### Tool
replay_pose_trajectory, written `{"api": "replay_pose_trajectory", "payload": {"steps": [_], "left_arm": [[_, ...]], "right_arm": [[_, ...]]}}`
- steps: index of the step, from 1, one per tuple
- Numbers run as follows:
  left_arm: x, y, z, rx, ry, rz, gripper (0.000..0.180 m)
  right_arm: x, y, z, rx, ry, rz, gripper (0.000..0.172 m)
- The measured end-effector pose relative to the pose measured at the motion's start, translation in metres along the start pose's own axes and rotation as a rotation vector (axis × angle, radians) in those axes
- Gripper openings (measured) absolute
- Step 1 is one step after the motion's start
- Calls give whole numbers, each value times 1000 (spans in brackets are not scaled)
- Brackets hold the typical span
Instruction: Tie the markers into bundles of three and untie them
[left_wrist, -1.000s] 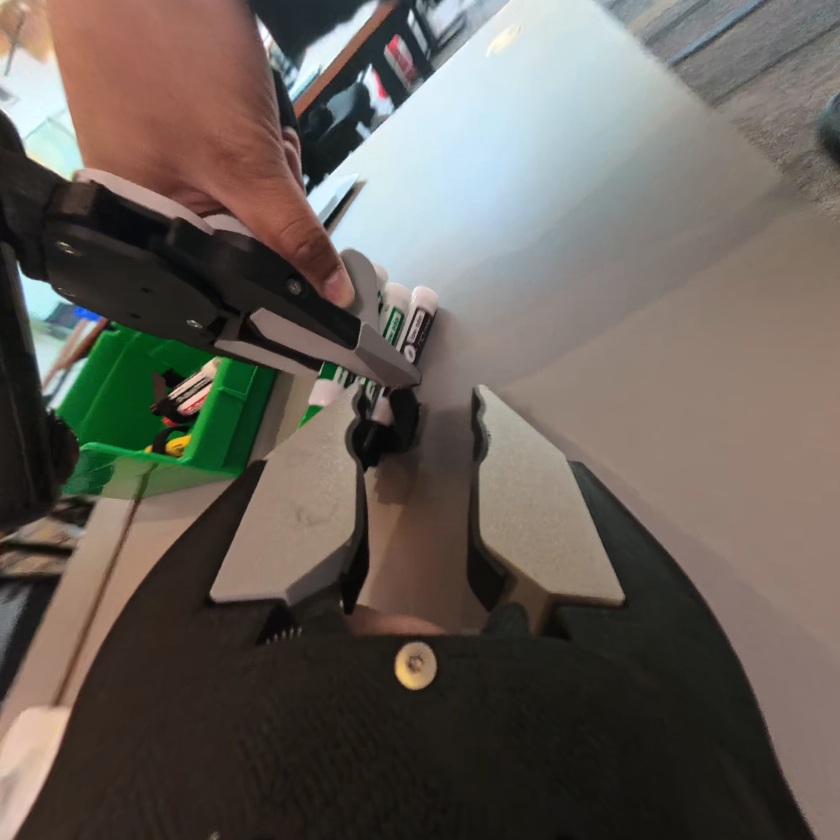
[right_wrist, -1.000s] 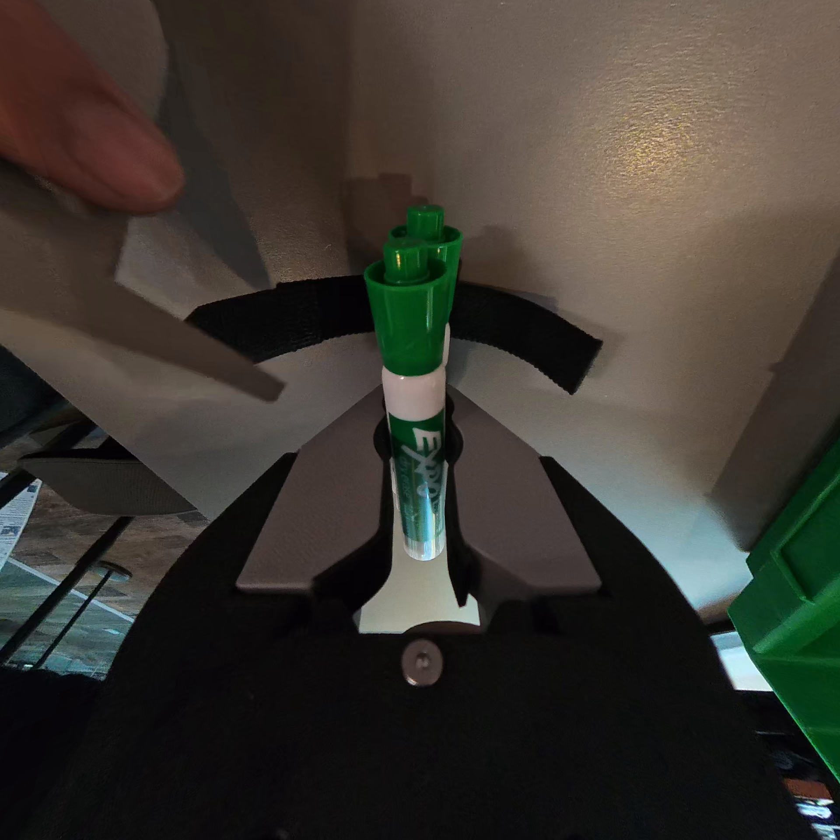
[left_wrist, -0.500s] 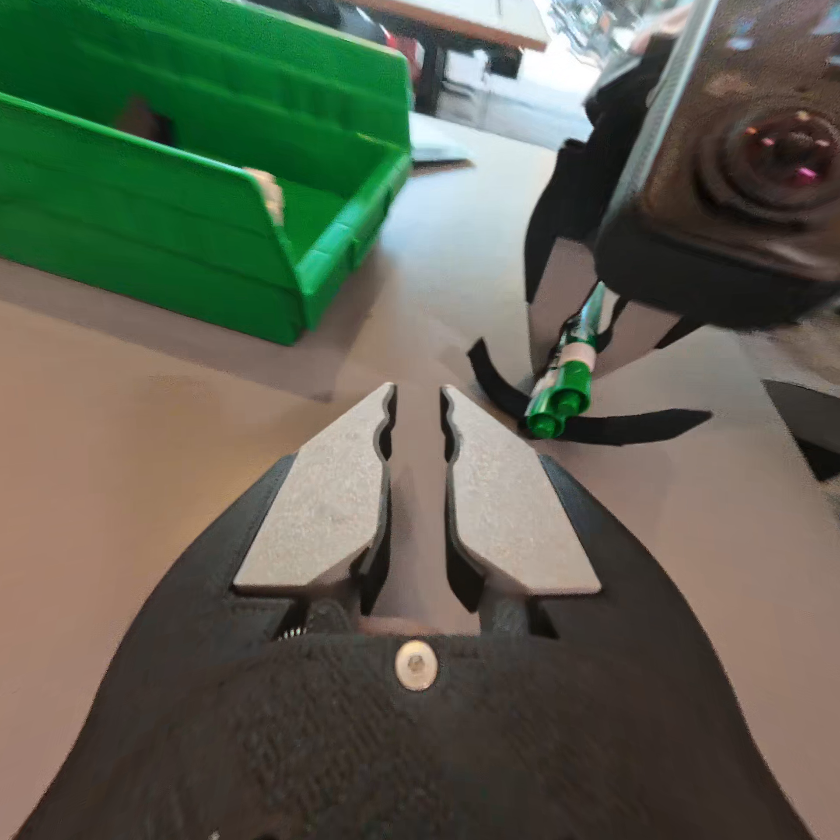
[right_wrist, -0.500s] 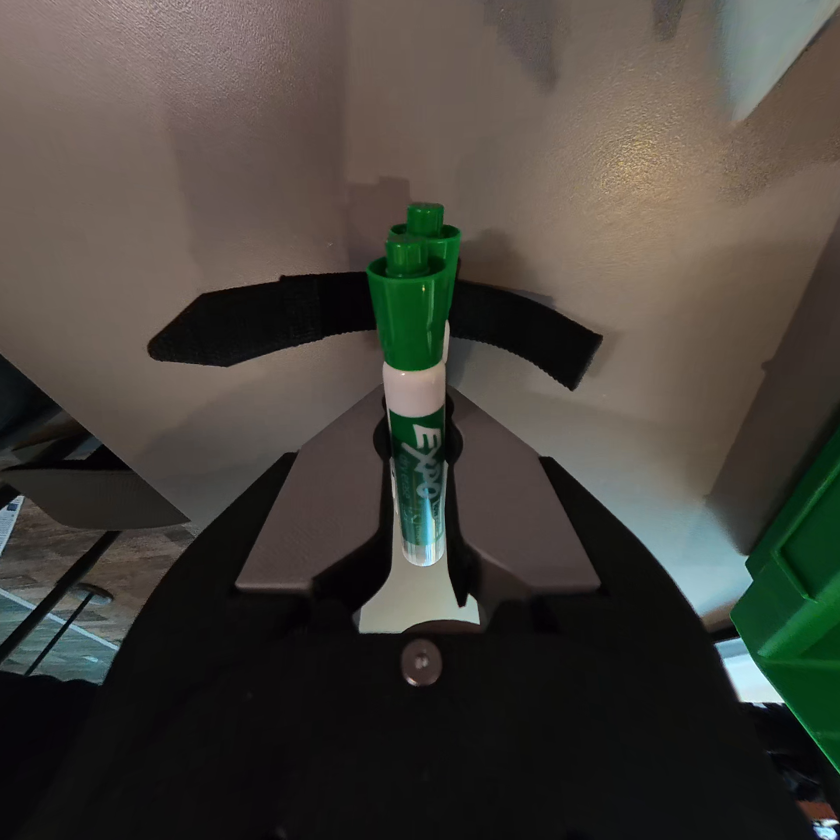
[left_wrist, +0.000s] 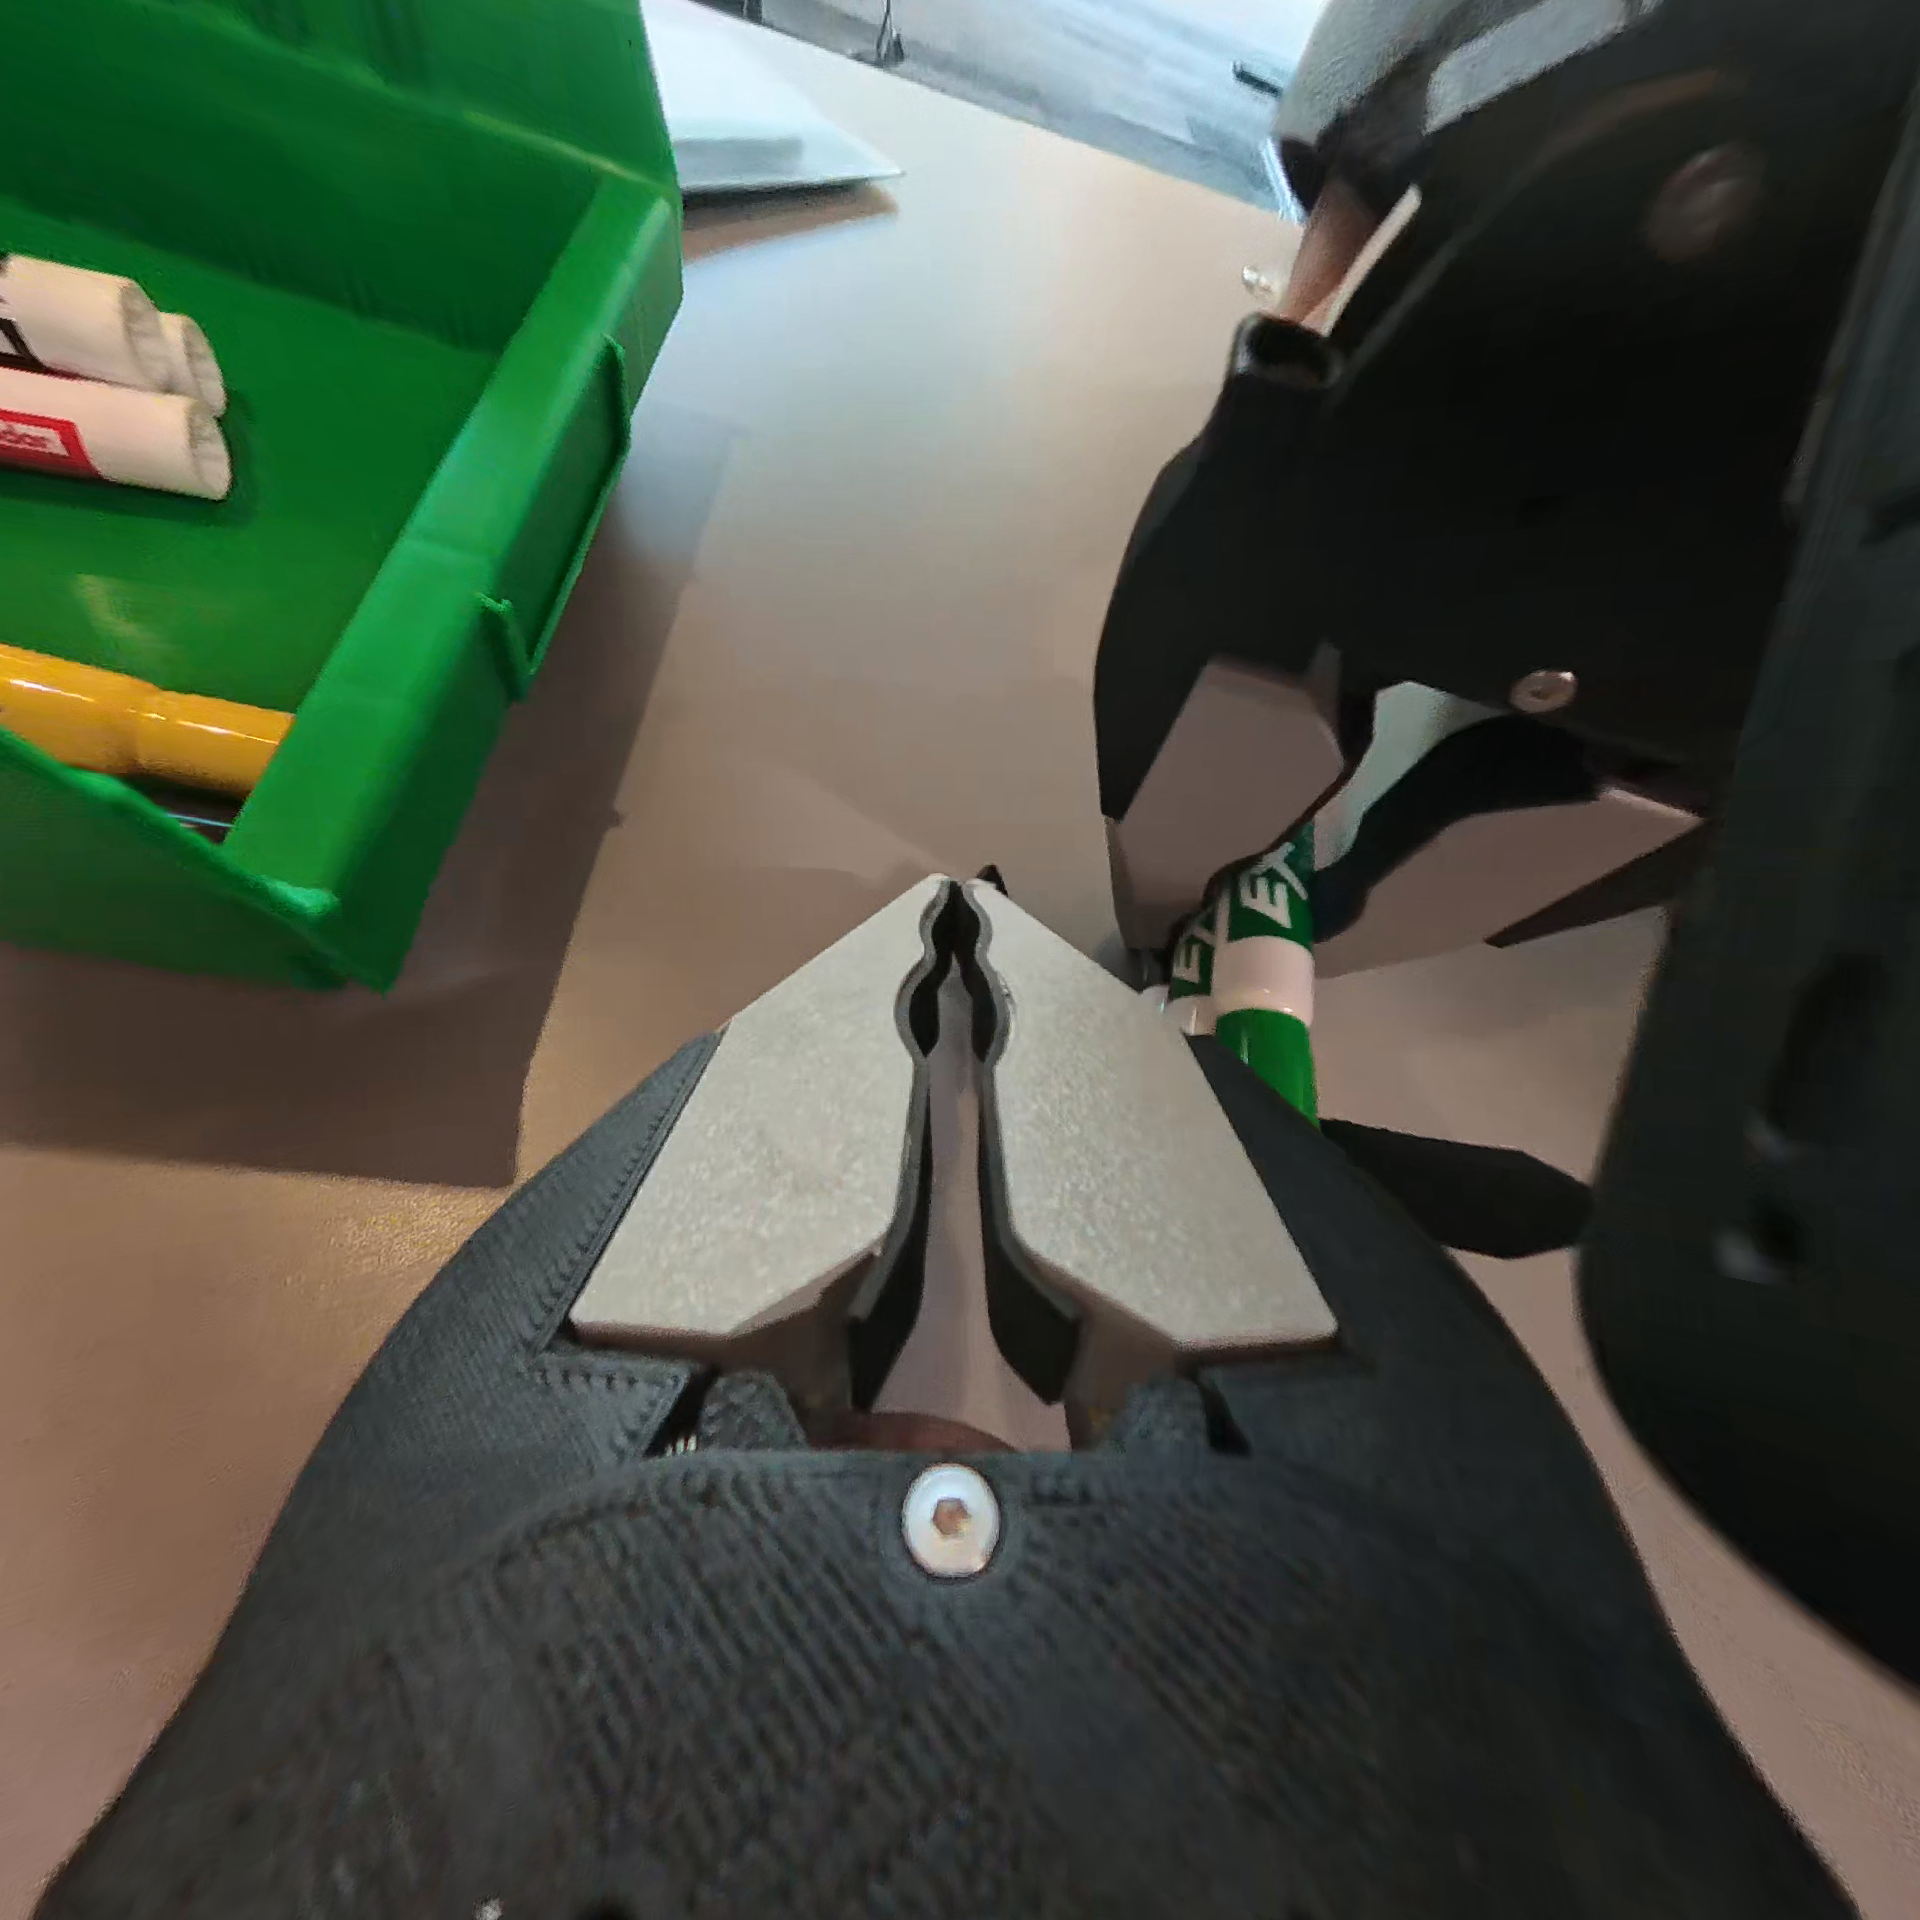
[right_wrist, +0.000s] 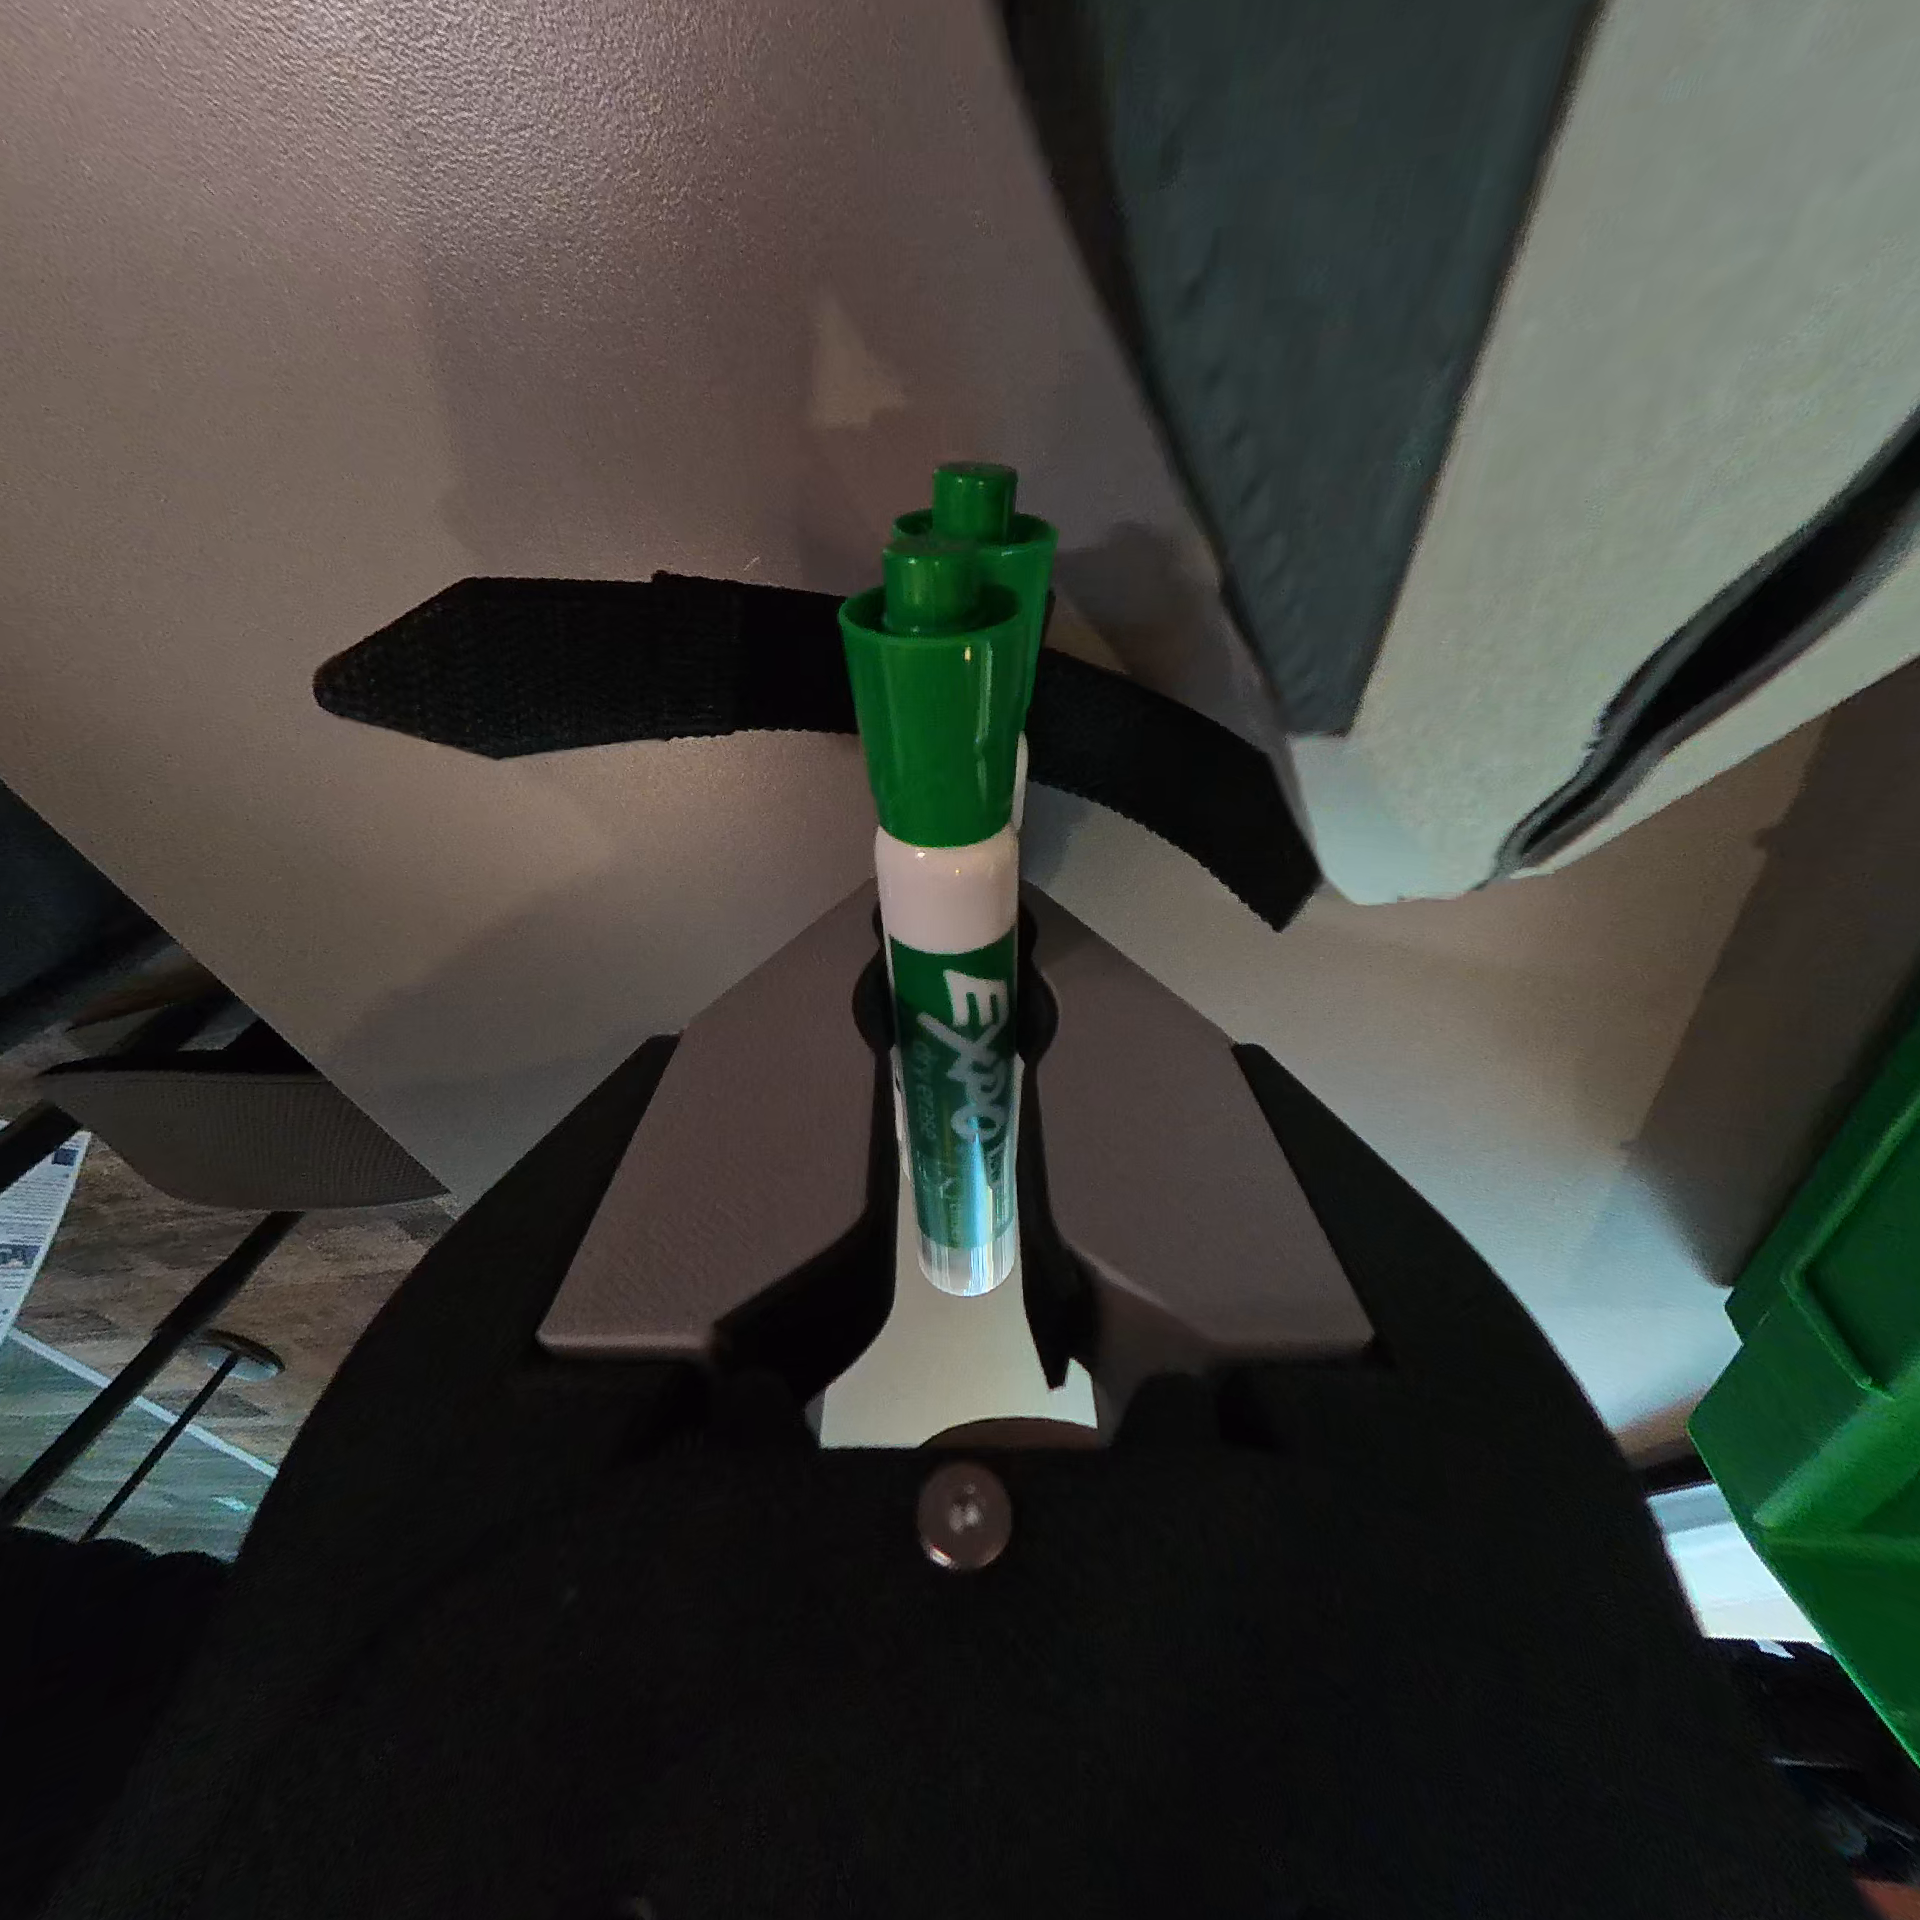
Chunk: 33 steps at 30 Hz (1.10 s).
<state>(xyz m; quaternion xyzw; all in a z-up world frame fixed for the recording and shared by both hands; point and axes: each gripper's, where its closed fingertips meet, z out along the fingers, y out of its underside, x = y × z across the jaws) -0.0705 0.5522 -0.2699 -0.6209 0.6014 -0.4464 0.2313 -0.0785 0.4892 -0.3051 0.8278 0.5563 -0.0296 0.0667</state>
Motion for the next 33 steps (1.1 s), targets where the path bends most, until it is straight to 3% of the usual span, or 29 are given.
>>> {"api": "replay_pose_trajectory", "payload": {"steps": [3,5,7,9,11,23,30,33], "left_arm": [[-1,-1,-3,18,36,-68,0],[3,3,-1,-6,78,-119,34],[4,7,3,-40,89,-140,44],[1,9,7,-60,61,-141,37],[-1,9,8,-62,41,-137,2],[32,-14,-25,172,209,-8,0],[67,-5,-39,210,224,337,0],[69,-7,-38,213,200,392,0]], "right_arm": [[0,0,0,1,12,-3,15],[0,0,0,3,17,-5,15],[0,0,0,5,17,-5,15],[0,0,0,3,16,-6,15],[0,0,0,2,15,-4,15],[-1,-1,0,58,-65,50,15],[-1,-1,-1,88,-112,80,15],[-1,-1,-1,74,-128,87,15]]}}
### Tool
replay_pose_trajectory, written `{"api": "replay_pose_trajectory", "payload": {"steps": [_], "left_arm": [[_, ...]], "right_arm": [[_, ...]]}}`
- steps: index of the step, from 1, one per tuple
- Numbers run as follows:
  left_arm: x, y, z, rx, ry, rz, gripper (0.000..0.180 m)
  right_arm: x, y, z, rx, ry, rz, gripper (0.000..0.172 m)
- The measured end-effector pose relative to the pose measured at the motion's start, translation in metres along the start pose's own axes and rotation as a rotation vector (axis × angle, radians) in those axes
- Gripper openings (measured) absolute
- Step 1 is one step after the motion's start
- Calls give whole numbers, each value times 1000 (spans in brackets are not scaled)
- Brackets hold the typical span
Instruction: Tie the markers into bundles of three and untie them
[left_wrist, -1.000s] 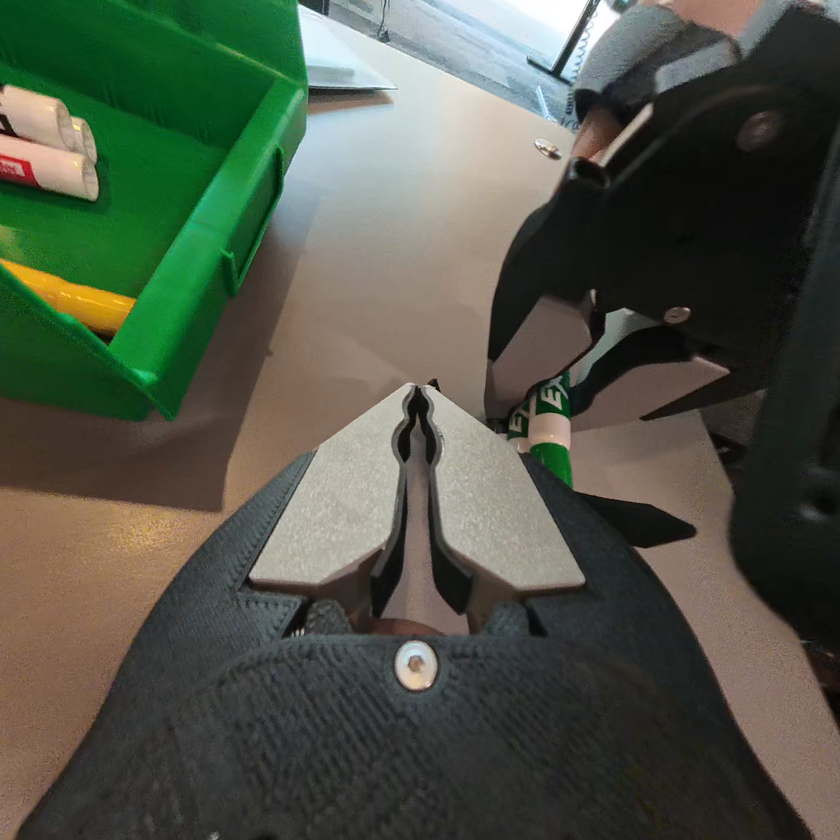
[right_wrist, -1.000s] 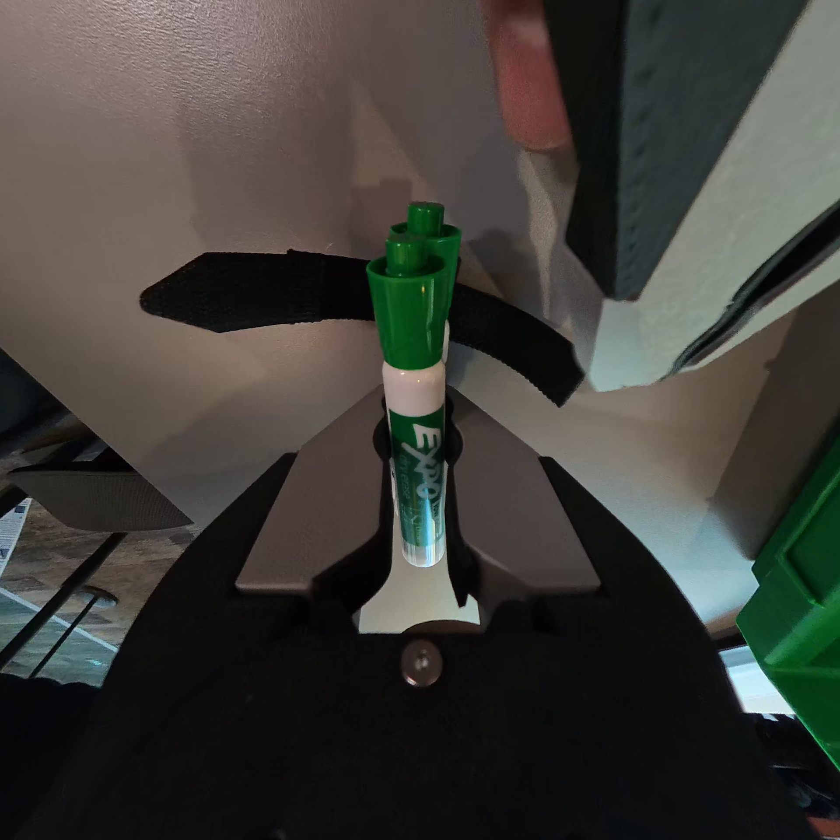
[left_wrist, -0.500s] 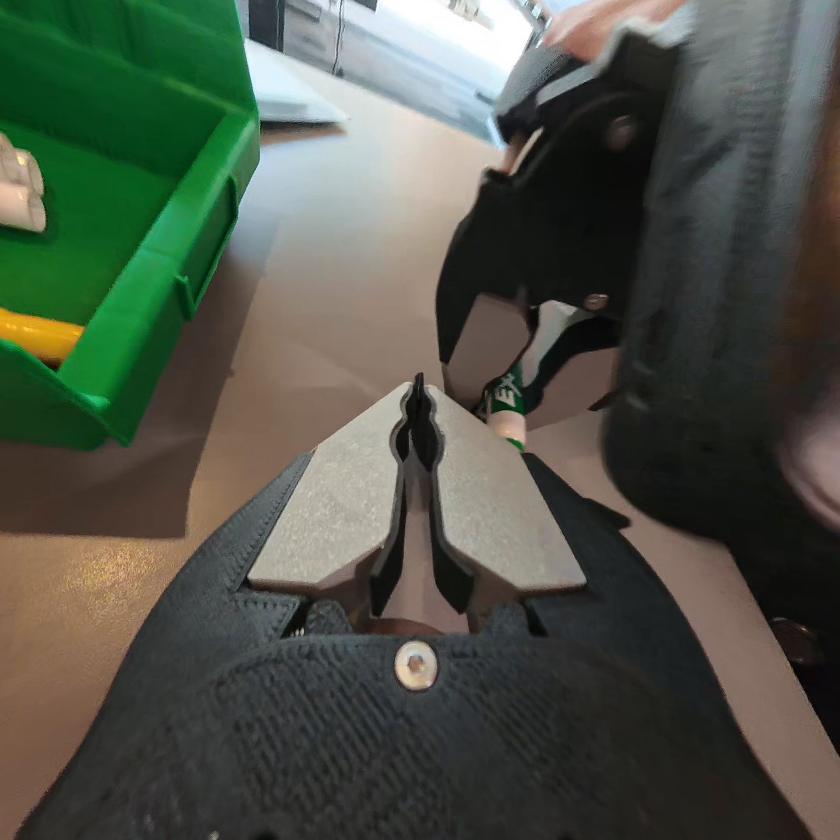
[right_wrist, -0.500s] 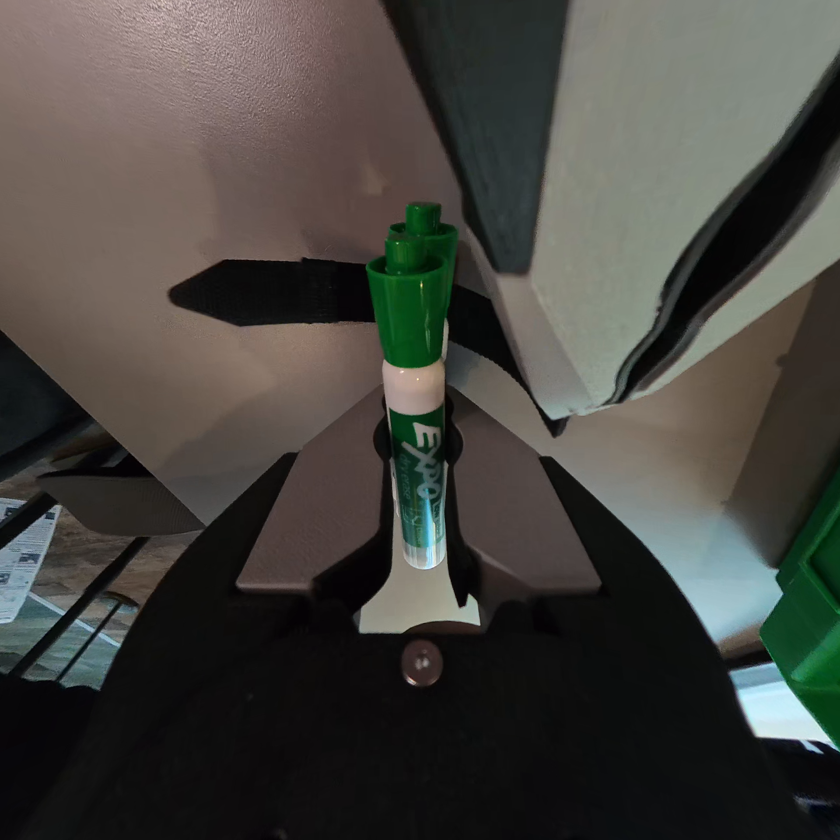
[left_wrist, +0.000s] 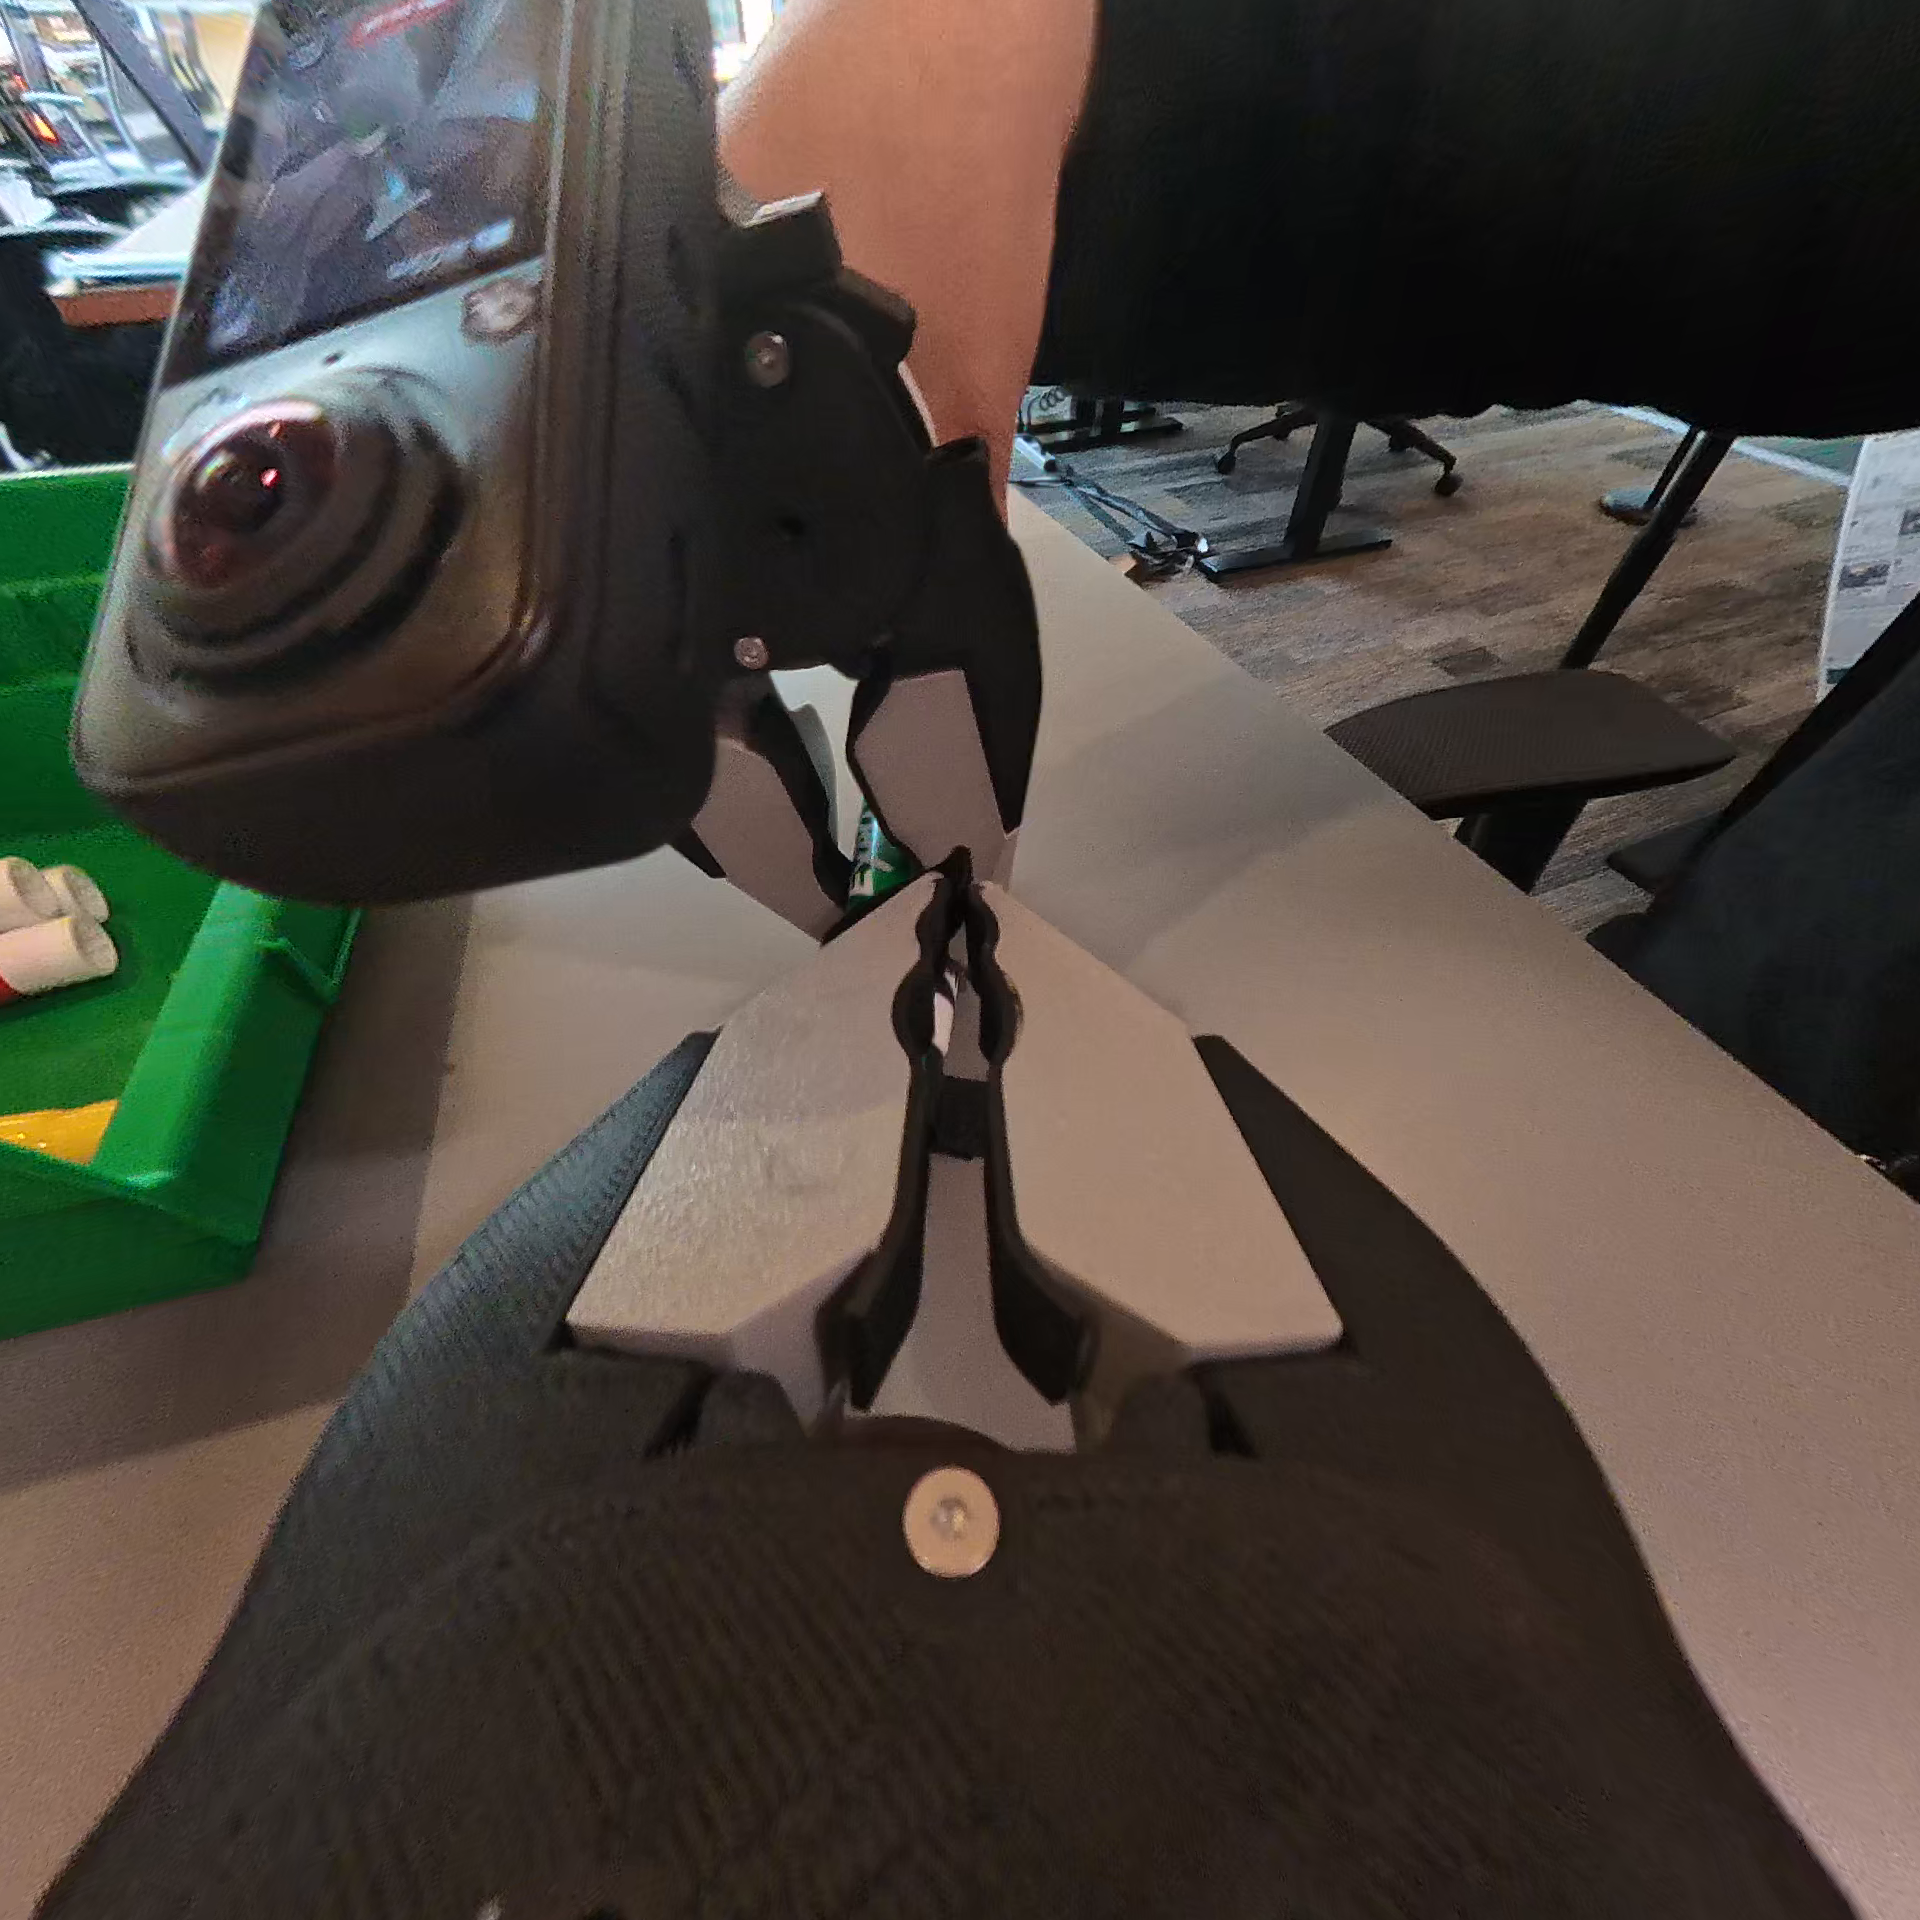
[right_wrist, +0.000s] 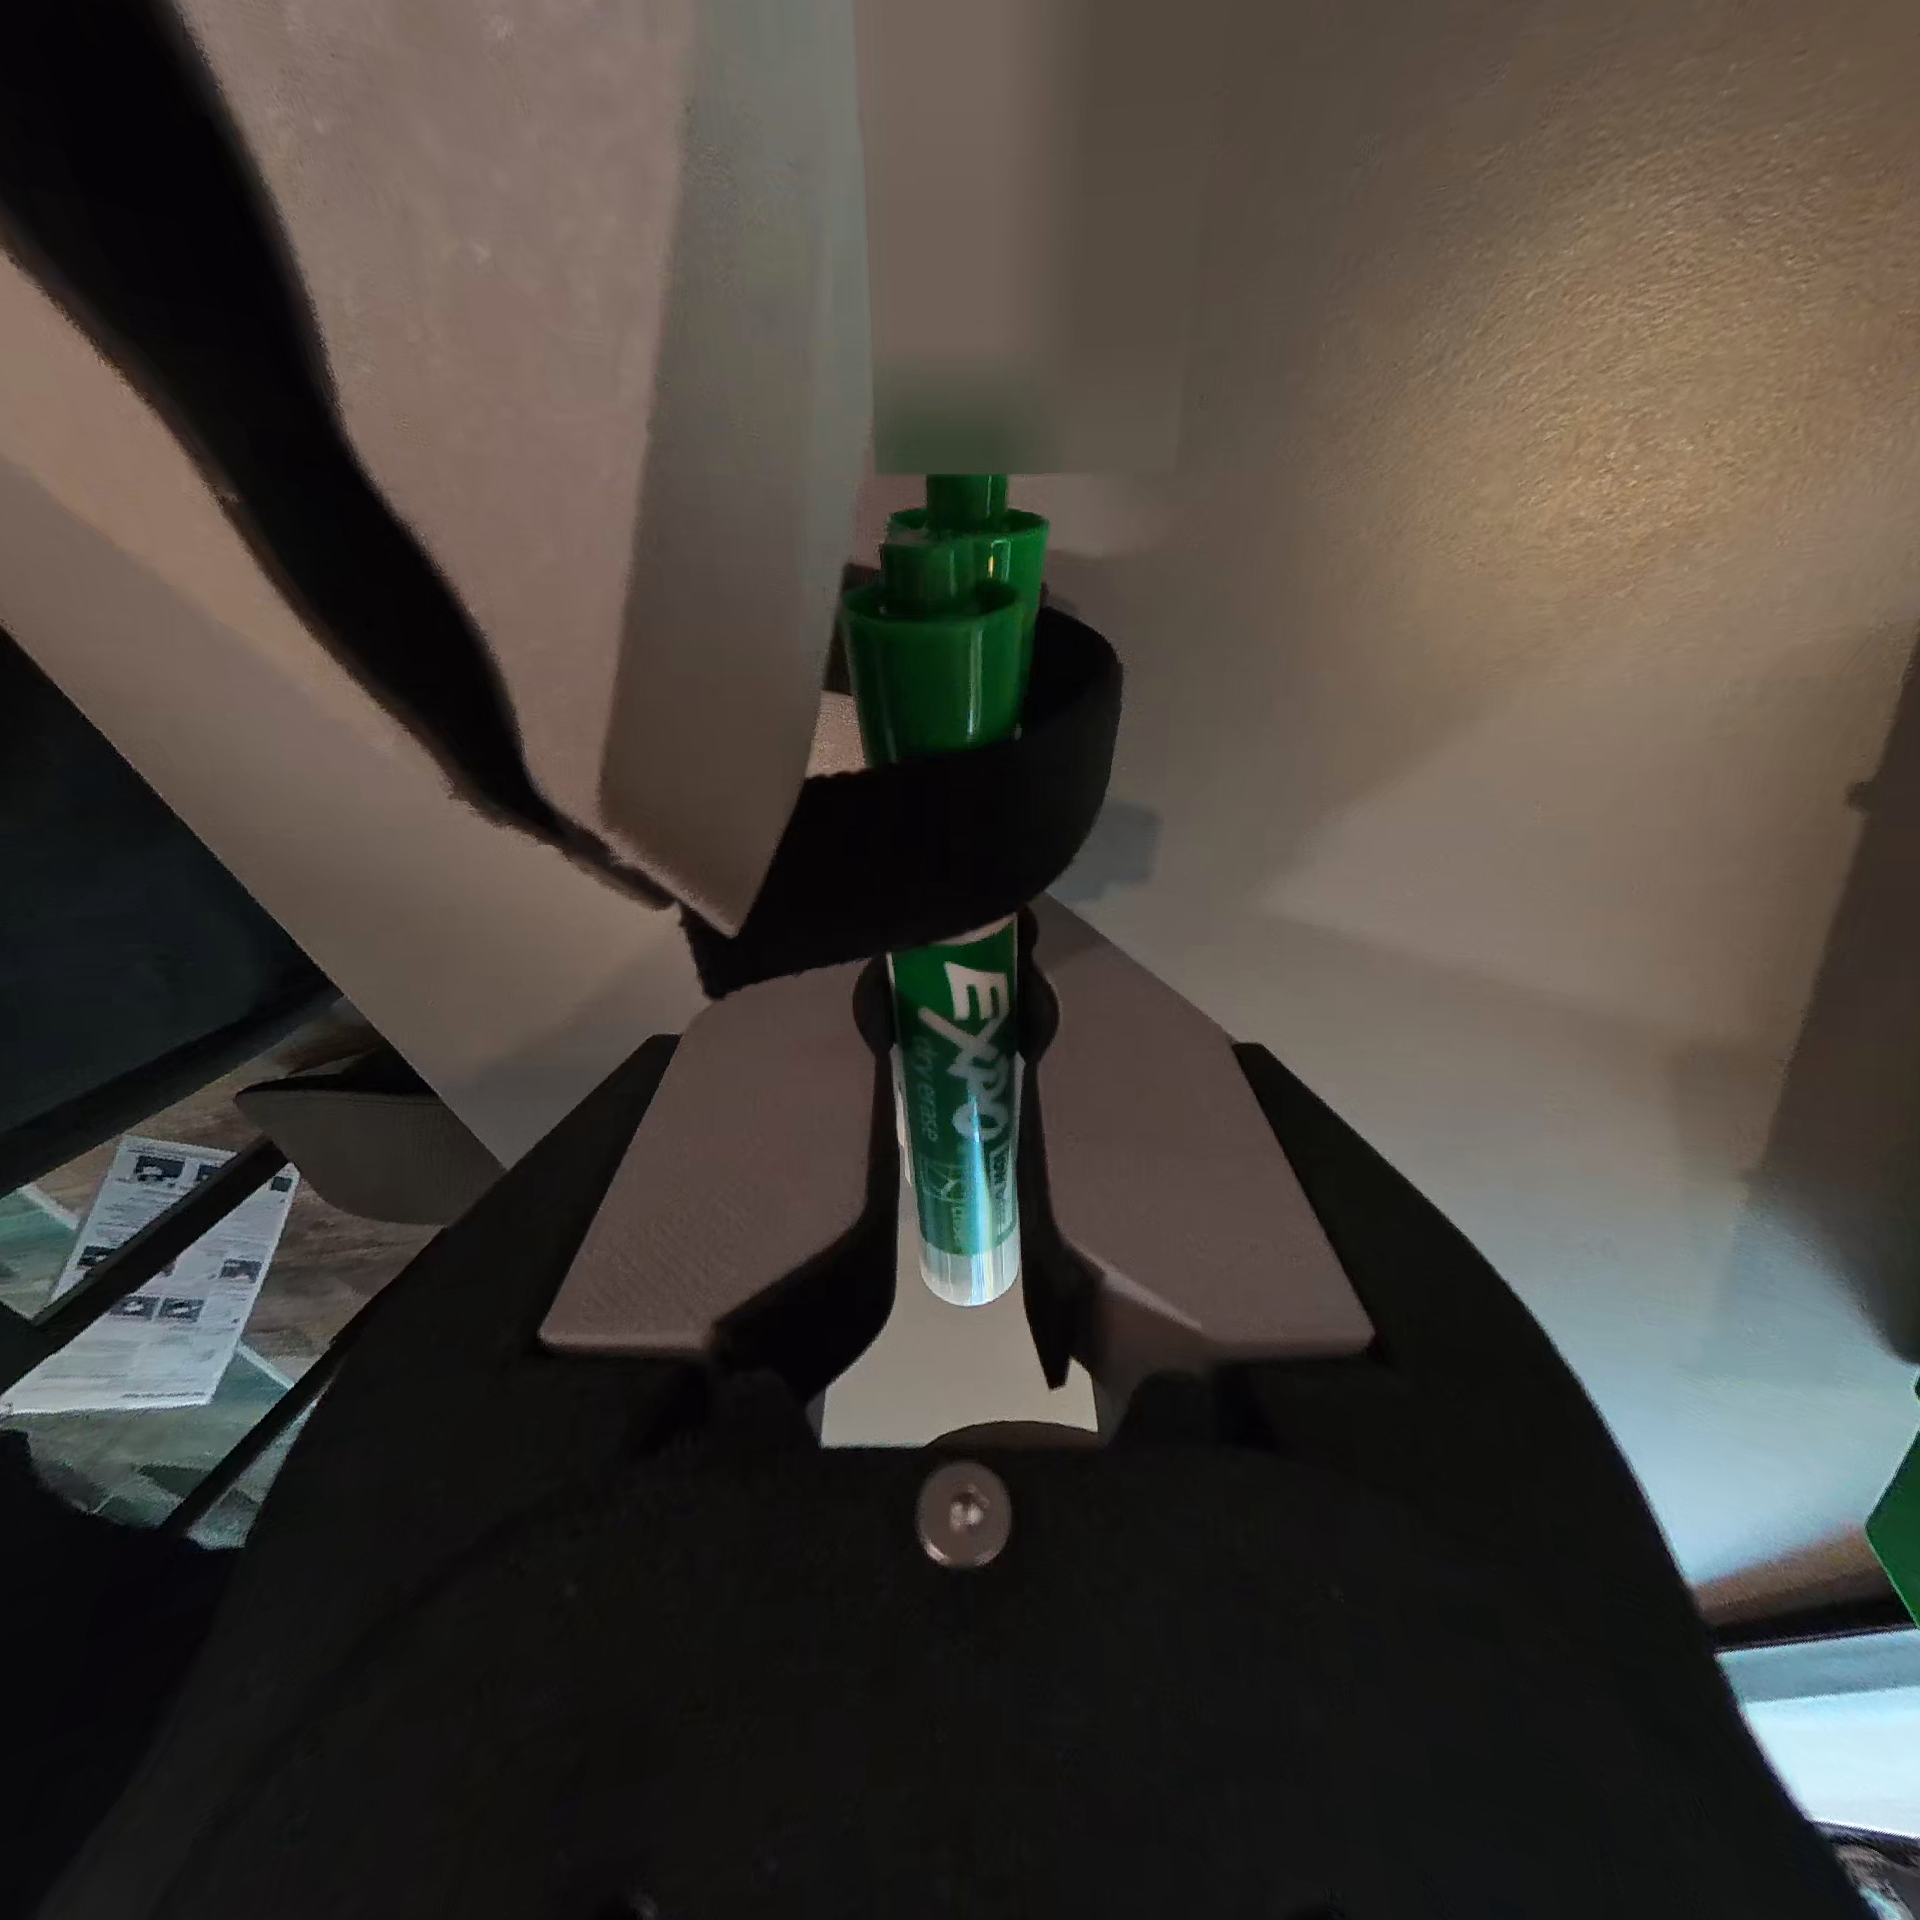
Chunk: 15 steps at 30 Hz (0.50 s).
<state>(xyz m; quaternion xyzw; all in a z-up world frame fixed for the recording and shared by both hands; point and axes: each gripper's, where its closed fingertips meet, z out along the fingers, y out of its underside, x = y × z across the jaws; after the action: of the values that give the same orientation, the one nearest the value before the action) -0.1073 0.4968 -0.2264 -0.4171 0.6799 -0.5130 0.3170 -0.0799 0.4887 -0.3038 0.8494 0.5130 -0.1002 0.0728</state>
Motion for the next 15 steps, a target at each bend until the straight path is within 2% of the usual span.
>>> {"api": "replay_pose_trajectory", "payload": {"steps": [10,15], "left_arm": [[9,22,0,-118,-11,151,0],[4,46,3,-278,-67,232,0]], "right_arm": [[-1,0,0,8,-23,14,15],[-2,0,0,-17,5,-6,15]]}}
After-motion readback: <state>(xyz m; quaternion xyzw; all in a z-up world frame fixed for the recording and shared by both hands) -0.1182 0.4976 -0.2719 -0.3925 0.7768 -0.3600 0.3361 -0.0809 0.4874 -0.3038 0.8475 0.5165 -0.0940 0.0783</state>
